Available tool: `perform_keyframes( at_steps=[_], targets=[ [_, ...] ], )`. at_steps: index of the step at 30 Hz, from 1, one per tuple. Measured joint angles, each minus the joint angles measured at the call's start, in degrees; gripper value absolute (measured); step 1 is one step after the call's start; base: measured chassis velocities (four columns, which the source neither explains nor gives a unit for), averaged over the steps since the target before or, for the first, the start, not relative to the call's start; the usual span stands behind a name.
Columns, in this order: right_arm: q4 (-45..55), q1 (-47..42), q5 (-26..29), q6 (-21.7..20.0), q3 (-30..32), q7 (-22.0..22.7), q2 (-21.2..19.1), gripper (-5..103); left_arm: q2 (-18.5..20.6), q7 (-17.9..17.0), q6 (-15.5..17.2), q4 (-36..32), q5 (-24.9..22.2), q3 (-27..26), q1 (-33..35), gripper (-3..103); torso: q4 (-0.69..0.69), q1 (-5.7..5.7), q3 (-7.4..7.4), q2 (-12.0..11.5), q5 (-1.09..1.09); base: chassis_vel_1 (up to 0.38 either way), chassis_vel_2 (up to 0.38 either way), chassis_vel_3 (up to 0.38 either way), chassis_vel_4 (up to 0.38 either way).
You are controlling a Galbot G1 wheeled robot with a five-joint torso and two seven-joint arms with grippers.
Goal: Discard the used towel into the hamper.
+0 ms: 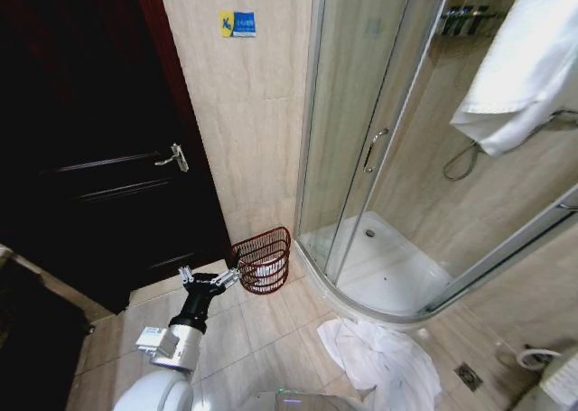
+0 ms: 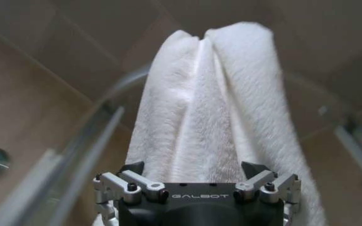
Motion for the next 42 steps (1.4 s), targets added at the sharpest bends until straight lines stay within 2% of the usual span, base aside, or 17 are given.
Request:
perform_keyframes(
  at_steps=[2,7,15,17,18,20,21,22,23,24,27,30,32,35,36,40,42],
  targets=[
    [-0.78,-0.45,-5.56,0.46,2.12,0.00,0.67,100,-0.01,0.00,0.00,0.00,0.00,0.01,0.00,100,0.01,0.00,0.00,0.00,0.00,0.000,0.000,0.000,0.000],
    [-3.69,0.10,-12.72,1.71,4.43,-0.93,0.76,100,0.00,0.00,0.00,0.00,0.00,0.00,0.00,100,0.00,0.00,0.00,0.00,0.00,0.000,0.000,0.000,0.000],
    [-9.38,3.48,-14.55,2.37,4.61,-2.20,1.43,100,0.00,0.00,0.00,0.00,0.00,0.00,0.00,100,0.01,-0.01,-0.01,0.00,-0.02,0.000,0.000,0.000,0.000],
    [-10.06,3.77,-9.01,0.91,3.51,-2.20,1.70,101,0.00,0.00,0.00,0.00,0.00,0.01,0.00,100,0.01,-0.01,-0.01,0.00,-0.02,0.000,0.000,0.000,0.000],
    [-10.06,3.77,-9.01,0.91,3.51,-2.20,1.70,101,0.00,0.00,0.00,0.00,0.00,0.01,0.00,100,0.01,-0.01,-0.01,0.00,-0.02,0.000,0.000,0.000,0.000],
    [-9.41,3.38,-2.81,-0.84,2.94,-1.85,1.97,98,-0.01,0.00,0.00,0.00,0.00,0.01,0.00,100,0.03,0.00,0.00,0.00,-0.02,0.000,0.000,0.000,0.000],
    [-9.41,3.38,-2.81,-0.84,2.94,-1.85,1.97,98,-0.01,0.00,0.00,0.00,0.00,0.01,0.00,100,0.03,0.00,0.00,0.00,-0.02,0.000,0.000,0.000,0.000],
    [-8.60,2.88,-0.10,-1.42,2.85,-1.76,2.04,87,0.00,0.00,0.00,0.00,0.00,0.01,0.00,100,0.03,0.00,0.00,0.00,-0.02,0.000,0.000,0.000,0.000],
    [-7.52,2.61,2.56,-2.08,2.70,-1.67,1.94,83,0.00,0.00,0.00,0.00,0.00,0.01,0.00,100,0.02,0.00,0.00,0.00,-0.02,0.000,0.000,0.000,0.000],
    [-7.52,2.61,2.56,-2.08,2.70,-1.67,1.94,83,0.00,0.00,0.00,0.00,0.00,0.01,0.00,100,0.02,0.00,0.00,0.00,-0.02,0.000,0.000,0.000,0.000],
    [-6.55,2.61,3.97,-2.47,2.69,-1.66,1.41,67,0.00,0.00,0.00,0.00,0.00,0.01,0.00,100,0.01,0.00,0.00,0.00,-0.01,0.000,0.000,0.000,0.000],
    [-5.82,2.49,4.59,-2.65,2.63,-1.66,0.85,59,0.00,0.00,0.00,0.00,0.00,0.01,0.00,100,0.01,-0.01,0.00,0.00,-0.02,0.000,0.000,0.000,0.000],
    [-5.53,2.41,4.85,-2.72,2.61,-1.66,0.63,59,0.00,0.00,0.00,0.00,0.00,0.00,0.00,100,0.01,-0.01,0.00,0.00,-0.02,0.000,0.000,0.000,0.000],
    [-4.71,1.84,5.81,-2.80,2.65,-1.66,-0.18,47,0.00,0.00,0.00,0.00,0.00,0.01,0.00,100,0.01,-0.01,-0.01,0.00,-0.02,0.000,0.000,0.000,0.000],
    [-4.71,1.84,5.81,-2.80,2.65,-1.66,-0.18,47,0.00,0.00,0.00,0.00,0.00,0.01,0.00,100,0.01,-0.01,-0.01,0.00,-0.02,0.000,0.000,0.000,0.000],
    [-3.70,0.83,6.59,-2.88,2.85,-1.41,-0.87,31,0.00,0.00,0.00,0.00,0.00,0.00,0.00,100,0.01,-0.01,-0.01,0.00,-0.02,0.000,0.000,0.000,0.000],
    [-3.39,0.66,7.07,-3.00,2.85,-1.36,-1.09,31,-0.01,0.00,0.00,0.00,0.00,0.01,0.00,100,0.02,-0.01,0.00,0.00,-0.01,0.000,0.000,0.000,0.000]
  ],
)
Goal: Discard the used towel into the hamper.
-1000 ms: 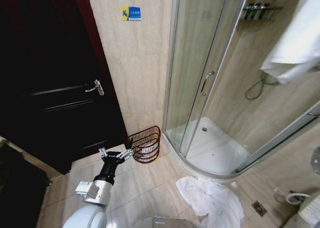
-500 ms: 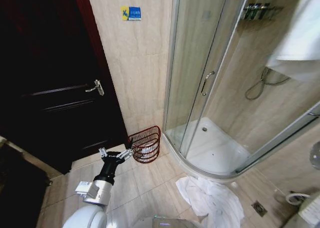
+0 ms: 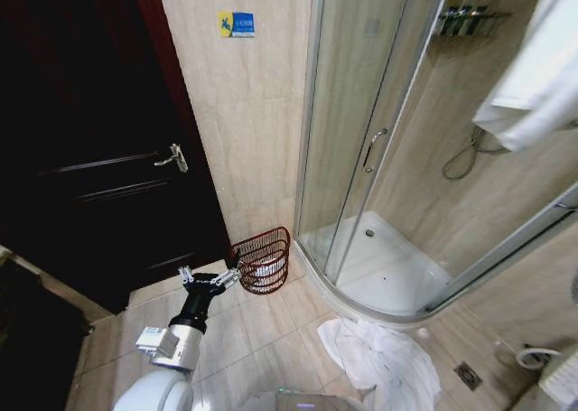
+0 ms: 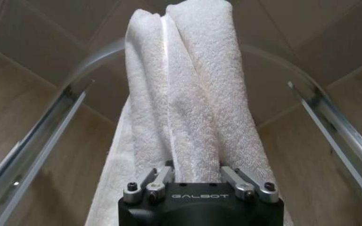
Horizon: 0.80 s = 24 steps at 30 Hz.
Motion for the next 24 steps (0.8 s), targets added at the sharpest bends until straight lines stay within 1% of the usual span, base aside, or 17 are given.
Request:
perform_keyframes(
  at_steps=[1,3,6,7,10,15,19,20,23,24],
  targets=[
    [0.49,-0.11,0.76,-0.21,-0.06,0.01,-0.41,24,0.00,0.00,0.00,0.00,0.00,0.00,0.00,100,0.00,0.00,0.00,0.00,0.00,0.000,0.000,0.000,0.000],
    [0.76,-0.13,1.10,-0.27,-0.09,-0.09,-0.75,24,0.00,0.00,0.00,0.00,0.00,0.00,0.00,100,0.00,0.00,0.00,0.00,-0.01,0.000,0.000,0.000,0.000],
    [1.05,-0.51,0.73,1.02,0.64,-1.37,-1.58,12,0.00,0.00,0.00,0.00,0.00,0.00,0.00,100,0.01,0.00,0.00,0.00,0.00,0.000,0.000,0.000,0.000],
    [1.05,-0.51,0.73,1.02,0.64,-1.37,-1.58,12,0.00,0.00,0.00,0.00,0.00,0.00,0.00,100,0.01,0.00,0.00,0.00,0.00,0.000,0.000,0.000,0.000],
    [2.23,-1.37,1.40,1.70,1.77,-2.75,-2.93,5,0.00,0.00,0.00,0.00,0.00,0.00,0.00,100,-0.01,0.00,0.00,0.00,0.00,0.000,0.000,0.000,0.000],
    [2.78,-2.17,1.96,3.12,2.85,-4.49,-3.90,5,0.00,0.00,0.00,0.00,0.00,0.00,0.00,100,0.00,0.00,0.00,0.00,0.00,0.000,0.000,0.000,0.000],
    [4.70,-5.49,3.70,5.69,5.39,-6.32,-5.36,5,0.00,0.00,0.00,0.00,0.00,-0.01,0.00,100,0.00,0.00,0.00,0.00,-0.01,0.000,0.000,0.000,0.000],
    [4.70,-5.49,3.70,5.69,5.39,-6.32,-5.36,5,0.00,0.00,0.00,0.00,0.00,-0.01,0.00,100,0.00,0.00,0.00,0.00,-0.01,0.000,0.000,0.000,0.000],
    [9.55,-12.61,5.99,7.05,9.82,-6.51,-7.17,5,0.00,0.00,0.00,0.00,0.00,-0.01,0.00,100,0.00,0.00,-0.01,0.00,-0.04,0.000,0.000,0.000,0.000],
    [9.55,-12.61,5.99,7.05,9.82,-6.51,-7.17,5,0.00,0.00,0.00,0.00,0.00,-0.01,0.00,100,0.00,0.00,-0.01,0.00,-0.04,0.000,0.000,0.000,0.000]
  ],
)
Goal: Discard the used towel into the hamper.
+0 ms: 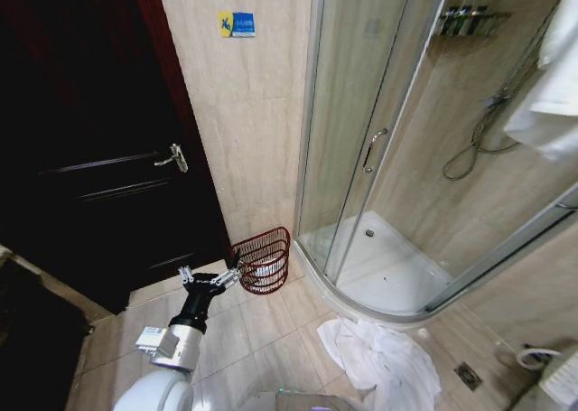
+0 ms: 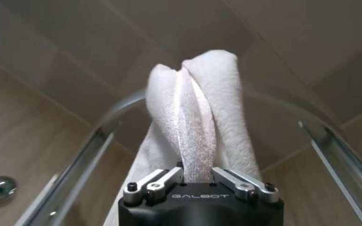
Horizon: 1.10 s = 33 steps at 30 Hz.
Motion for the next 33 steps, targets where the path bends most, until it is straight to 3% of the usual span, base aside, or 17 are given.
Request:
perform_keyframes(
  at_steps=[5,12,15,18,22,24,27,33],
  targets=[
    [5.99,-11.25,1.56,2.80,4.53,0.33,-2.85,5,0.00,0.00,0.00,0.00,0.00,0.01,0.00,100,-0.01,0.00,0.00,0.00,0.01,0.000,0.000,0.000,0.000],
    [10.18,-17.03,3.15,3.74,7.34,1.84,-3.26,5,0.00,0.00,0.00,0.00,0.00,0.01,0.00,100,0.02,0.00,0.00,0.00,-0.01,0.000,0.000,0.000,0.000],
    [12.76,-23.96,3.13,4.20,10.98,1.76,-3.25,5,0.00,0.00,0.00,0.00,0.00,0.01,0.00,100,0.01,0.00,-0.01,0.00,-0.03,0.000,0.000,0.000,0.000],
    [15.27,-31.75,2.91,4.52,15.80,1.52,-2.21,5,0.00,0.00,0.00,0.00,0.00,0.00,0.00,100,0.00,0.00,0.01,0.00,0.08,0.000,0.000,0.000,0.000],
    [20.84,-45.91,1.62,5.47,24.60,1.09,2.76,5,-0.01,0.00,0.00,0.00,0.00,0.01,-0.01,100,-0.01,0.00,0.00,0.00,0.04,0.000,0.000,0.000,0.000],
    [21.45,-47.54,1.35,5.81,25.23,1.03,3.51,5,0.00,0.00,0.00,0.00,0.00,0.01,0.00,100,-0.01,0.00,0.01,0.00,0.04,0.000,0.000,0.000,0.000],
    [25.11,-57.60,-1.69,8.19,28.05,0.49,8.55,5,0.00,0.00,0.00,0.00,0.00,0.01,0.00,100,-0.01,0.00,0.00,0.00,0.04,0.000,0.000,0.000,0.000],
    [28.38,-63.21,-6.08,11.27,27.74,2.06,15.26,5,-0.01,0.00,0.00,0.00,0.00,0.01,0.00,100,0.01,0.00,0.01,0.00,0.06,0.000,0.000,0.000,0.000]
  ],
)
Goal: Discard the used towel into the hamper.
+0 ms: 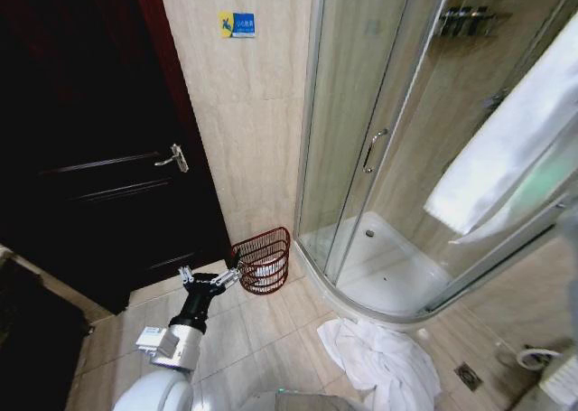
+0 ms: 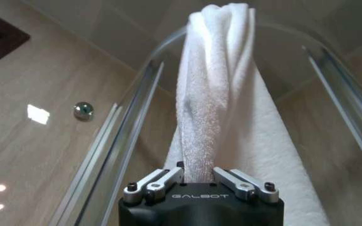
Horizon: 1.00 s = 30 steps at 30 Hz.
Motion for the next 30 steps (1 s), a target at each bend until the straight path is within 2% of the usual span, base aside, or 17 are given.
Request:
perform_keyframes(
  at_steps=[2,3,8,13,17,30],
  targets=[
    [2.27,-2.71,-1.66,0.75,-0.44,0.30,3.64,5,0.01,0.00,0.00,0.00,0.00,0.00,0.00,100,-0.01,0.00,0.00,0.00,-0.07,0.000,0.000,0.000,0.000],
    [2.27,-2.71,-1.66,0.75,-0.44,0.30,3.64,5,0.01,0.00,0.00,0.00,0.00,0.00,0.00,100,-0.01,0.00,0.00,0.00,-0.07,0.000,0.000,0.000,0.000],
    [5.49,-9.22,-5.80,2.88,-1.83,-0.19,11.37,5,0.01,0.00,0.00,0.00,0.00,0.00,0.00,100,-0.02,0.00,0.00,0.00,0.01,0.000,0.000,0.000,0.000],
    [6.75,-12.12,-7.84,4.11,-2.44,-0.20,14.66,5,0.00,0.00,0.00,0.00,0.00,0.00,0.00,100,-0.01,0.00,0.00,0.00,-0.06,0.000,0.000,0.000,0.000],
    [6.40,-14.77,-10.16,6.17,-2.93,-0.32,16.75,5,0.01,0.00,0.00,0.00,0.00,0.00,0.00,100,-0.02,0.00,0.00,0.00,-0.04,0.000,0.000,0.000,0.000],
    [6.20,-18.90,-15.12,9.03,-5.52,-0.29,21.79,5,0.01,0.00,0.00,0.00,0.00,0.00,0.00,100,-0.01,0.00,0.00,0.00,-0.04,0.000,0.000,0.000,0.000]
  ],
)
